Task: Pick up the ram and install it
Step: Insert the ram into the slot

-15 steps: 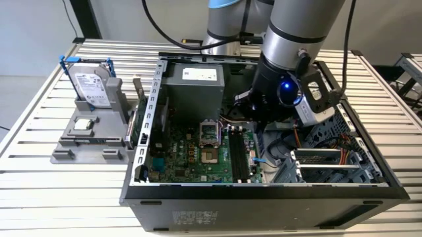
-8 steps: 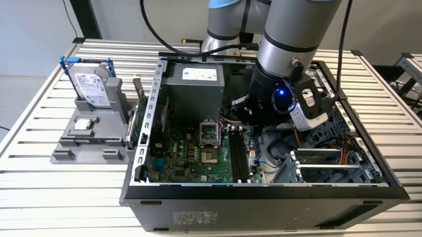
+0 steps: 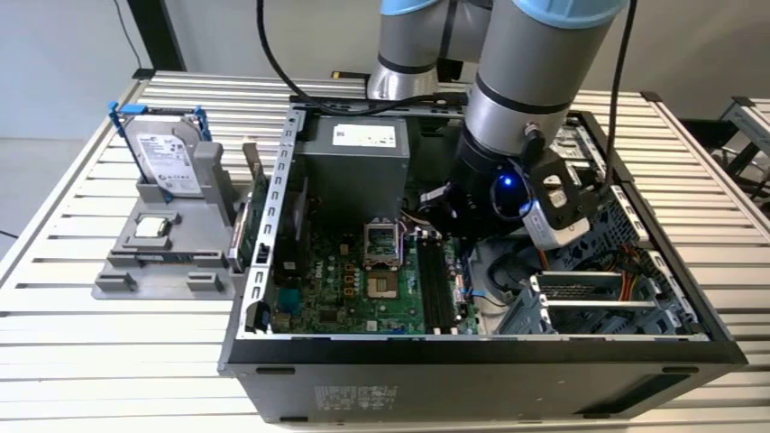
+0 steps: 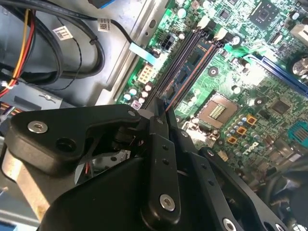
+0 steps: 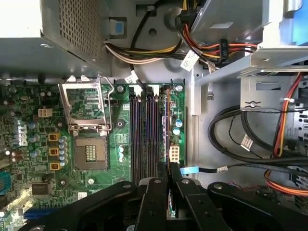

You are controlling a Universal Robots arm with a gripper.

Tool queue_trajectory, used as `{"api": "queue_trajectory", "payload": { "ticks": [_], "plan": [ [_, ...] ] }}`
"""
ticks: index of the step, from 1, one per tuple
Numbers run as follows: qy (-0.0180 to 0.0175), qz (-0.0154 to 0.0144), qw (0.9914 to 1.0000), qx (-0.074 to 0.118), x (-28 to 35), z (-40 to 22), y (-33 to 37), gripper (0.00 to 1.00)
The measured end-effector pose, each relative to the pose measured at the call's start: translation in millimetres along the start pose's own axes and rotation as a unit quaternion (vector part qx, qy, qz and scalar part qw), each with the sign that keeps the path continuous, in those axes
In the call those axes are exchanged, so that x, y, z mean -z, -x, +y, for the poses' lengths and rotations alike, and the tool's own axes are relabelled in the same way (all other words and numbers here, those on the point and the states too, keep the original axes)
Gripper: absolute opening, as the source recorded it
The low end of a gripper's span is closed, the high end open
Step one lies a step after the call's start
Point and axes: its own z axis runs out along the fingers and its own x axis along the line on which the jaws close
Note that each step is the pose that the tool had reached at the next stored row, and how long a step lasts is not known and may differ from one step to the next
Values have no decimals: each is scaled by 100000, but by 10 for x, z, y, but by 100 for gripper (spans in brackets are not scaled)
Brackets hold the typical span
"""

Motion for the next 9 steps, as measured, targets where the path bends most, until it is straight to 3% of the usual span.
{"api": "queue_trajectory", "payload": {
  "ticks": [9],
  "plan": [
    [1, -1, 100000, -1, -163, -10, -3, 0]
  ]
}}
